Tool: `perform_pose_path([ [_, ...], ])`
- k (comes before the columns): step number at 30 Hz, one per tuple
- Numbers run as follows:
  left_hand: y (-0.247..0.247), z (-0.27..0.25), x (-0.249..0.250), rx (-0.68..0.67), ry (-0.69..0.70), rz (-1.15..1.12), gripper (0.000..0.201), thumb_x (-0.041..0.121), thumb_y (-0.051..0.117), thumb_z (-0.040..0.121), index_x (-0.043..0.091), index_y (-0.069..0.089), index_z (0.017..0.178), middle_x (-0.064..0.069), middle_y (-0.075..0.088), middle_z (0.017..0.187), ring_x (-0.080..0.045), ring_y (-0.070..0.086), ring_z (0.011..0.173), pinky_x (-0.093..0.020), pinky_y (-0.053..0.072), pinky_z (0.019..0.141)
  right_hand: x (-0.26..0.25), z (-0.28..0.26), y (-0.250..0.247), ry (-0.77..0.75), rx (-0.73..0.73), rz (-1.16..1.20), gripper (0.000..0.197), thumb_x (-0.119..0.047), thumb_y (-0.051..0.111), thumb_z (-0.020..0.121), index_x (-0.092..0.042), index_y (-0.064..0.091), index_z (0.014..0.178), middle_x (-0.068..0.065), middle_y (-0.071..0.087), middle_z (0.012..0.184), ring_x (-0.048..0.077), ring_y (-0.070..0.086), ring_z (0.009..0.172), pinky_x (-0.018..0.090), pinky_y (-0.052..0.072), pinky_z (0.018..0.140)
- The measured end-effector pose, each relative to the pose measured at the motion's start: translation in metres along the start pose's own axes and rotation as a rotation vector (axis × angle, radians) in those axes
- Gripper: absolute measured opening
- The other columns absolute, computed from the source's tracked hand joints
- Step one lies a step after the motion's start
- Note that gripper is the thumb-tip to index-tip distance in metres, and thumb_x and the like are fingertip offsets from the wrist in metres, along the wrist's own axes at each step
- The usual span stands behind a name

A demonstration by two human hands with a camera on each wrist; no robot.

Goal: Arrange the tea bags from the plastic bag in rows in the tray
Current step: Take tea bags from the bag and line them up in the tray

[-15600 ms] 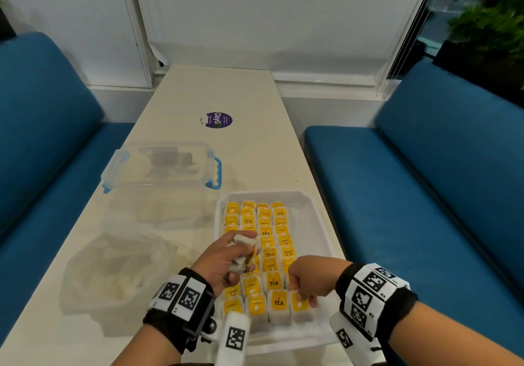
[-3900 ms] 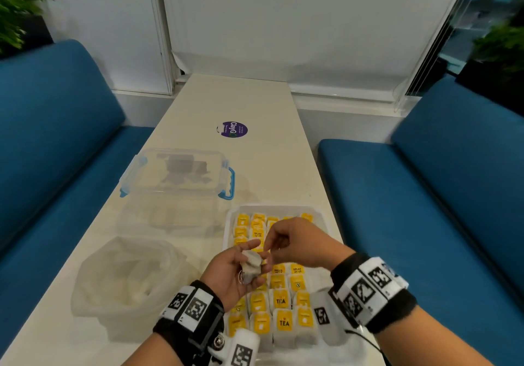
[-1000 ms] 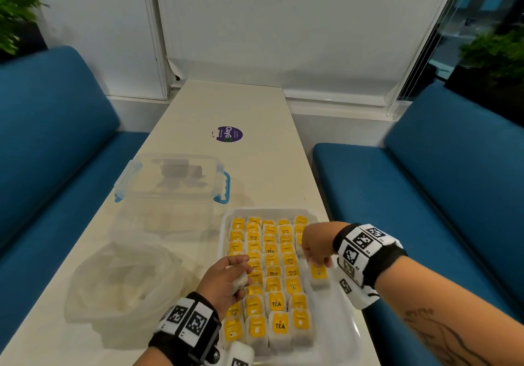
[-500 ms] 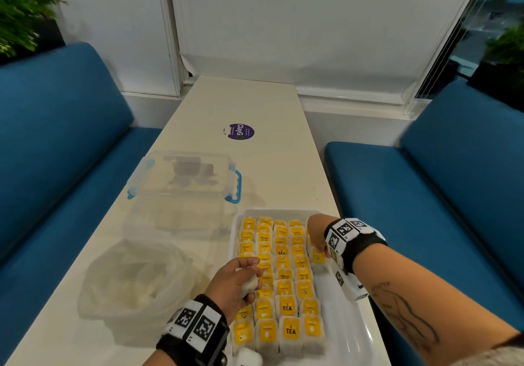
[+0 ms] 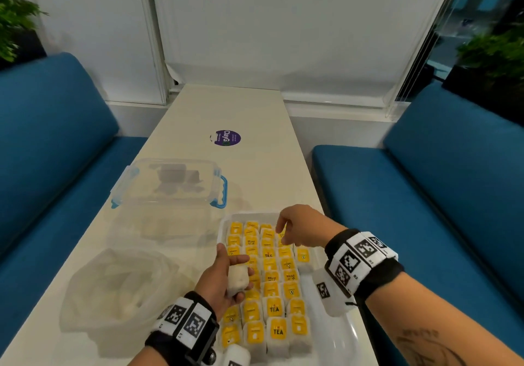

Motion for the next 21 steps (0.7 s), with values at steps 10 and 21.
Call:
perform_pose_path([
  [10,0.040,-0.007,-0.001,-0.155,0.030,0.116,0.060,0.057,0.020,0.092,0.014,0.061,0.084,-0.005,0.057,0.052,-0.018,0.054,0.044,-0.020,0.030,0.042,-0.036,-0.036,0.042,-0.206,-0.067,0.018,0.029,-0.011,0.071,0.077,-0.006,0.064,0.105,-0.011,0.043,0.068,0.004,0.040,0.060,0.017,0.031,0.052],
  [21,0.034,-0.021,-0.002,-0.245,-0.042,0.107,0.008,0.013,0.051,0.092,0.010,0.054,0.098,-0.005,0.066,0.067,-0.011,0.057,0.045,-0.015,0.035,0.036,-0.019,-0.044,0.023,-0.145,0.031,0.320,0.015,-0.005,0.076,0.073,-0.019,0.072,0.067,0.004,0.057,0.079,0.018,0.052,0.071,0.041,0.052,0.071],
])
Point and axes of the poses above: each hand's wrist, its own z-axis towards the middle knuckle, its own y-axis out of the palm, x = y × z, the point moved 5 cm from there along z, towards the middle knuckle
